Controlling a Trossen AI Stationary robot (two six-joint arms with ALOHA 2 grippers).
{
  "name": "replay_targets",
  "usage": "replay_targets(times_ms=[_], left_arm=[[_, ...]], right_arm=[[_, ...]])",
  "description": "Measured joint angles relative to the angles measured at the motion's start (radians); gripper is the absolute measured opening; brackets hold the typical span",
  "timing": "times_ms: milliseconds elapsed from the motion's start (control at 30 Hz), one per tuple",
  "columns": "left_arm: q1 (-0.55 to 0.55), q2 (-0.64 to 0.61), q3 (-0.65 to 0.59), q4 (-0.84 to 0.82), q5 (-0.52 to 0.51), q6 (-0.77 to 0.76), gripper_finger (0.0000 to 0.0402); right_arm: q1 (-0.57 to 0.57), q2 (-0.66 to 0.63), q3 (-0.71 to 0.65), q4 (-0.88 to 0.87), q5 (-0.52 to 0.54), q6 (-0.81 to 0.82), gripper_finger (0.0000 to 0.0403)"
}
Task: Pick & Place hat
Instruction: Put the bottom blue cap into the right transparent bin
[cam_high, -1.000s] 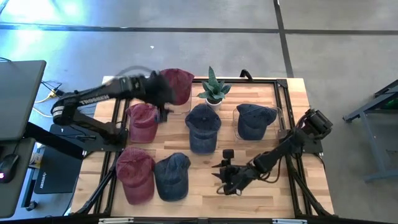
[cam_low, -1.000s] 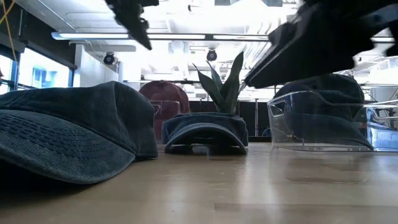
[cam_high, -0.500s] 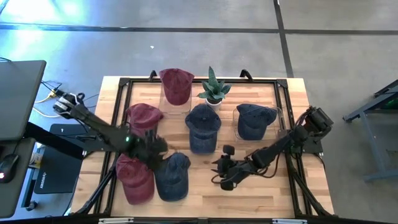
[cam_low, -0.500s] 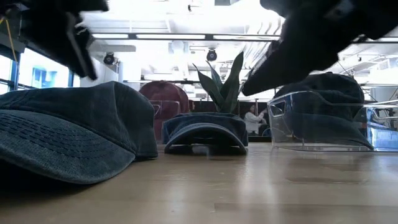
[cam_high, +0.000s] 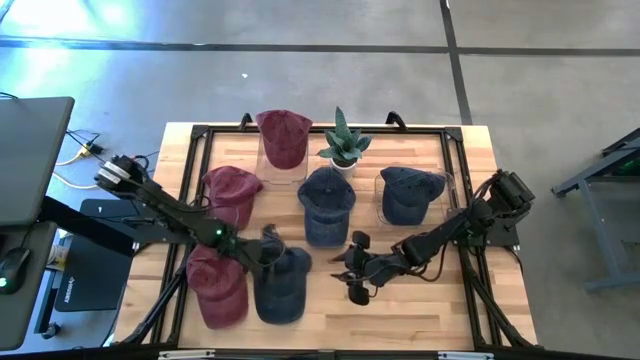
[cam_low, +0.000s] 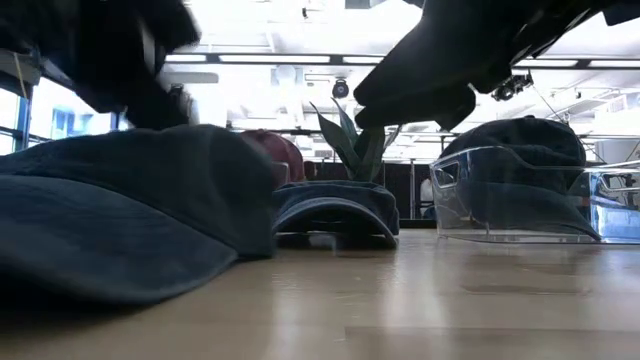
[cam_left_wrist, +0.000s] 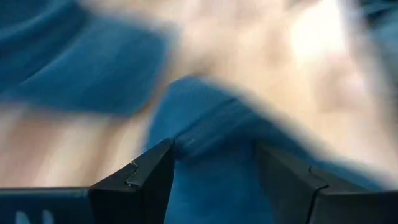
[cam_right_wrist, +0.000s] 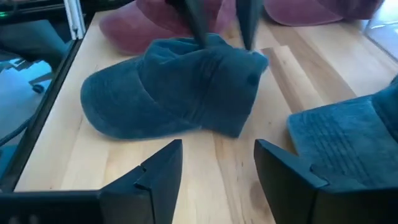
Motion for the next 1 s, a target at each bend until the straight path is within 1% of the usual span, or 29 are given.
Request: replay_targets(times_ms=[100, 167, 200, 267, 300, 367, 400, 433, 467, 533, 600, 633, 700, 733, 800, 867, 1000], left_arm=[[0.023, 0.090, 0.006, 0.318, 0.165, 0.125, 0.0209], [0.036, 0.160, 0.021, 0.481, 0.230, 0.185, 0.0209], [0.037, 0.183, 0.033, 0.531, 0.254, 0.211, 0.0209], [0.037, 0.195, 0.064, 0.546, 0.302, 0.243, 0.0209], [0.036, 0.193, 0.079, 0.516, 0.320, 0.246, 0.0209], [0.035, 0.183, 0.111, 0.389, 0.327, 0.246, 0.0209], [0.034, 0.163, 0.121, 0.302, 0.307, 0.249, 0.0209], [0.027, 0.137, 0.139, 0.202, 0.264, 0.253, 0.0209], [0.021, 0.111, 0.164, 0.104, 0.199, 0.258, 0.0209], [0.004, 0.068, 0.213, -0.120, 0.027, 0.247, 0.0209], [-0.020, 0.058, 0.245, -0.328, -0.157, 0.192, 0.0209], [-0.032, 0.058, 0.254, -0.420, -0.228, 0.160, 0.0209], [-0.048, 0.055, 0.269, -0.520, -0.331, 0.111, 0.0209], [-0.054, 0.052, 0.273, -0.546, -0.359, 0.093, 0.0209], [-0.057, 0.052, 0.272, -0.600, -0.385, 0.080, 0.0209], [-0.055, 0.054, 0.269, -0.616, -0.382, 0.080, 0.0209], [-0.055, 0.056, 0.271, -0.599, -0.375, 0.085, 0.0209]], right_arm=[[0.001, 0.000, 0.000, 0.014, -0.016, 0.000, 0.0205], [0.001, 0.000, 0.000, 0.013, -0.028, 0.014, 0.0208], [0.005, 0.000, 0.000, 0.011, -0.029, 0.018, 0.0208], [0.011, 0.000, 0.000, 0.015, -0.018, 0.033, 0.0208], [0.014, 0.000, 0.000, 0.015, -0.003, 0.043, 0.0209], [0.015, 0.002, 0.000, 0.023, 0.039, 0.066, 0.0210], [0.011, 0.009, 0.000, 0.043, 0.049, 0.069, 0.0212], [0.004, 0.017, 0.001, 0.062, 0.048, 0.069, 0.0215], [-0.005, 0.028, 0.002, 0.077, 0.044, 0.070, 0.0219], [-0.032, 0.065, 0.002, 0.120, 0.031, 0.086, 0.0230], [-0.059, 0.097, 0.002, 0.135, 0.019, 0.090, 0.0243], [-0.074, 0.115, 0.009, 0.141, 0.002, 0.090, 0.0248], [-0.097, 0.145, 0.029, 0.147, -0.054, 0.090, 0.0254], [-0.107, 0.162, 0.040, 0.141, -0.073, 0.089, 0.0255], [-0.126, 0.203, 0.079, 0.148, -0.121, 0.064, 0.0256], [-0.137, 0.240, 0.116, 0.122, -0.158, 0.029, 0.0253], [-0.149, 0.306, 0.176, 0.119, -0.294, -0.077, 0.0239]])
